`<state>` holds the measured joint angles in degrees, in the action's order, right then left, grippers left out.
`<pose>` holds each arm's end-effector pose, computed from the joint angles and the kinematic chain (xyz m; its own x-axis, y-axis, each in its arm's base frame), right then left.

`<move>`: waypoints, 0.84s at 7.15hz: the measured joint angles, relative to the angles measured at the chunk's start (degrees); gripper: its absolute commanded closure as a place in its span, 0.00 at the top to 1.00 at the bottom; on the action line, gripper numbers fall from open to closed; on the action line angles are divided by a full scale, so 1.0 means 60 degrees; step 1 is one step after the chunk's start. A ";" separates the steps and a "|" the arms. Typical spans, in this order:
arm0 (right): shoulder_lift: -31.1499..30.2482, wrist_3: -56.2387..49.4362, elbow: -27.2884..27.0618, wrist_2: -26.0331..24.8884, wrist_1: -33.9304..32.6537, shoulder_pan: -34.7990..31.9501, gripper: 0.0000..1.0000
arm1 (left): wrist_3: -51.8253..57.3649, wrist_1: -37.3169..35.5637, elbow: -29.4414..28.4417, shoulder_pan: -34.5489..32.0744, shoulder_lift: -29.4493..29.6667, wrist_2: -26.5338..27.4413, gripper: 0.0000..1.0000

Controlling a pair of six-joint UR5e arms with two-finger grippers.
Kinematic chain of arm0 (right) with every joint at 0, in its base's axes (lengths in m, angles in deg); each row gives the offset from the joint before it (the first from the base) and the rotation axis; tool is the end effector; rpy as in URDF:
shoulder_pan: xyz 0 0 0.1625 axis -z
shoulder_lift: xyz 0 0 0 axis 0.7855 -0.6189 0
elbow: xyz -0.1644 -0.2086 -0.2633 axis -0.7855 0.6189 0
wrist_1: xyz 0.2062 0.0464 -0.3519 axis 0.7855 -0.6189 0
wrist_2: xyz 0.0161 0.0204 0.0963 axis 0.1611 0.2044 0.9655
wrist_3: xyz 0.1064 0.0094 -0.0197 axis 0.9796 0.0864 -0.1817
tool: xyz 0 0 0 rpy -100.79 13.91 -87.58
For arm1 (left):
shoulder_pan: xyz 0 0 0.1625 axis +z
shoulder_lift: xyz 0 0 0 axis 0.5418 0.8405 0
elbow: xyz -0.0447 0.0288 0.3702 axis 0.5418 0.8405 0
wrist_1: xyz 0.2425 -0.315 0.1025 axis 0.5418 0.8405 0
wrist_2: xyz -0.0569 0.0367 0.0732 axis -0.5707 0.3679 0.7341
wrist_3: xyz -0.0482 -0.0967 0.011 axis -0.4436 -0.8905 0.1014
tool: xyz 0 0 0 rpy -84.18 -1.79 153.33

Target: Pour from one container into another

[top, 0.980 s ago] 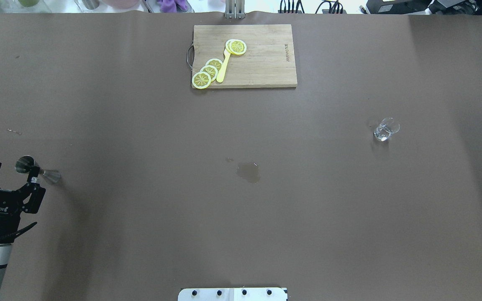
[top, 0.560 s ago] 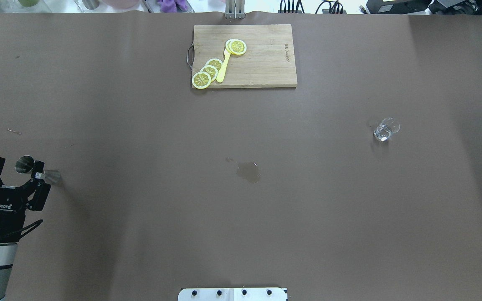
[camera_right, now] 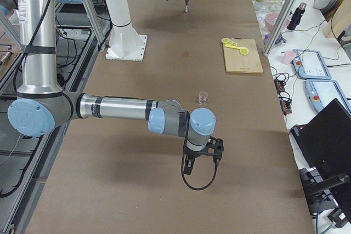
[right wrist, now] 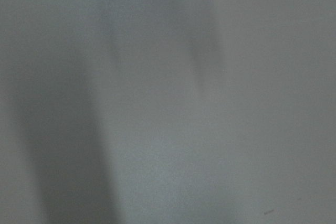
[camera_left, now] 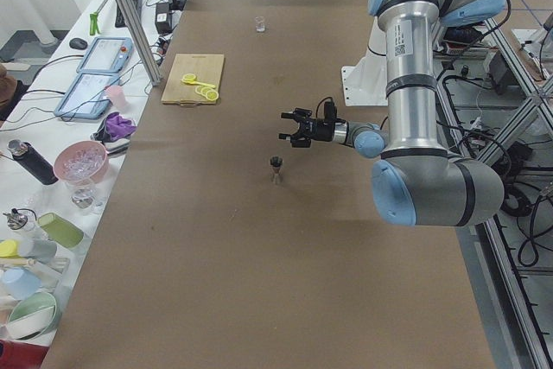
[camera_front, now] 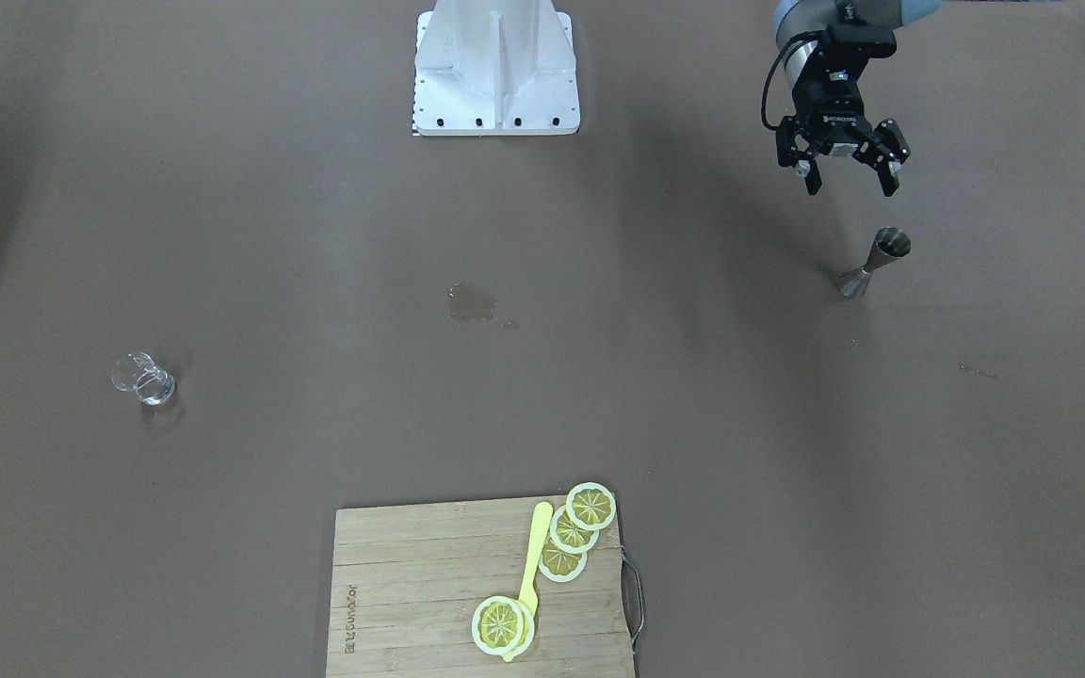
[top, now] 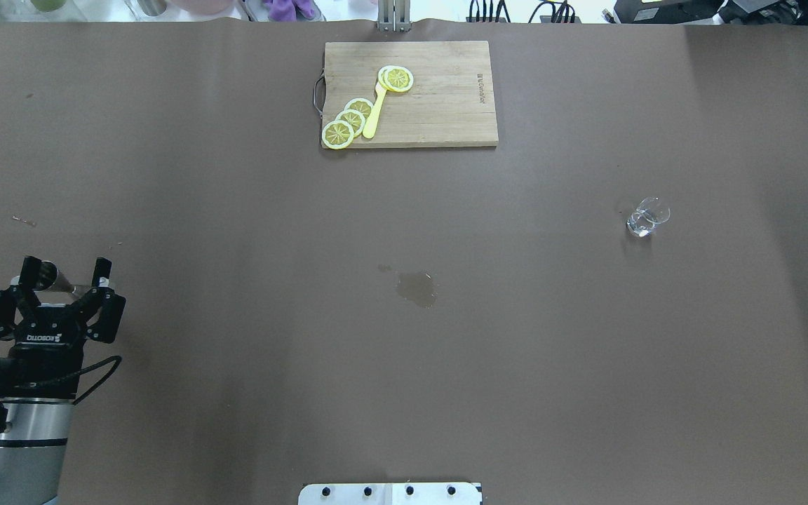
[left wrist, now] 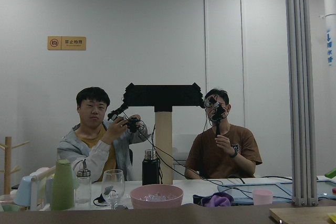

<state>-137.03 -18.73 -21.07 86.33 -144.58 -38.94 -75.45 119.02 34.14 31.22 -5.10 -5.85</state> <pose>0.0682 -0.4638 0.6346 0.7523 0.1826 0.6330 -0.0960 0.9809 -0.1690 0.3793 -0.2524 0.4031 0.7078 0.0042 -0.7064 0.7053 -0.0610 0.7063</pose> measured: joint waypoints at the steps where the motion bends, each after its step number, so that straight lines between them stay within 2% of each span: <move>1: 0.0000 0.0007 0.0000 0.0004 0.0000 0.0000 1.00 | 0.0742 0.0056 -0.0013 -0.0012 0.0399 -0.0102 0.99; 4: 0.0000 0.0013 0.0000 0.0014 0.0000 0.0000 1.00 | 0.2374 0.0712 -0.0131 -0.0026 0.1025 -0.0406 0.99; 5: 0.0000 0.0009 -0.0004 0.0014 0.0000 0.0000 1.00 | 0.3761 0.1925 -0.0186 -0.0027 0.1127 -0.0859 0.99; 6: 0.0000 0.0003 -0.0009 0.0014 0.0000 0.0000 1.00 | 0.5782 0.3757 -0.0283 -0.0039 0.1218 -0.1371 0.99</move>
<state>-137.03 -18.71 -21.13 86.41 -144.58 -38.94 -40.76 141.57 32.43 30.99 2.21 -14.07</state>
